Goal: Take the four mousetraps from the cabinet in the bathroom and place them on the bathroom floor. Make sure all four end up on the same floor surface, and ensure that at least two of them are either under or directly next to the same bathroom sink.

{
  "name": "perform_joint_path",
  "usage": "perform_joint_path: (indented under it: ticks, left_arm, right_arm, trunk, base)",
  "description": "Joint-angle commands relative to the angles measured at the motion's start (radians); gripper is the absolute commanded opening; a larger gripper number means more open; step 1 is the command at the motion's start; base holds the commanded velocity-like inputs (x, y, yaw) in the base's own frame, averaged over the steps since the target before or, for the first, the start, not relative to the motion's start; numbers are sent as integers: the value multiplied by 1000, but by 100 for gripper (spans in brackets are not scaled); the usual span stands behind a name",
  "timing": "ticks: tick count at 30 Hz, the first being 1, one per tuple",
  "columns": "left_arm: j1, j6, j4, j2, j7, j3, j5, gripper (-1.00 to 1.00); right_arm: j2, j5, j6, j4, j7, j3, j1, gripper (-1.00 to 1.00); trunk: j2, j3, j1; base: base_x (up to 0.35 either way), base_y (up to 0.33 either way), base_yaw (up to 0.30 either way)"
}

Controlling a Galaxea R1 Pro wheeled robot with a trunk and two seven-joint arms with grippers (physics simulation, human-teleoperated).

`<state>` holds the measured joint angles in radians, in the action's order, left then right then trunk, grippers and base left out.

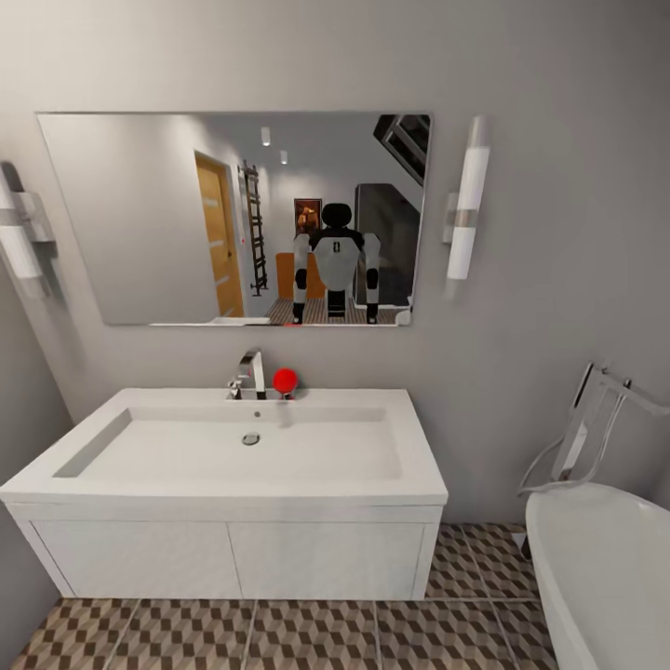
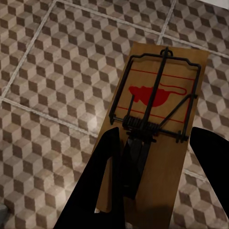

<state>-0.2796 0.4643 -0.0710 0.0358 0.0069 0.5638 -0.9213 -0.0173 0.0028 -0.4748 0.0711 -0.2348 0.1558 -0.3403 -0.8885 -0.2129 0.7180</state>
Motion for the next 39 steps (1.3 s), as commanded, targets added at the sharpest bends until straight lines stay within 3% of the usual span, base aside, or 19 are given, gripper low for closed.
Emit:
perform_joint_path:
  ticks: [1, 39]
  left_arm:
    - [-1, 4, -3, -1, 1, 7, -2, -100]
    - [-1, 0, -3, -1, 7, 7, -2, -100]
  right_arm:
    - [0, -3, -5, 4, -3, 8, -2, -100]
    - [0, -3, -5, 4, -3, 8, -2, -100]
  trunk:
    - [-8, -5, 4]
    - [-274, -124, 150]
  base:
    - [0, 0, 0]
    - [45, 7, 0]
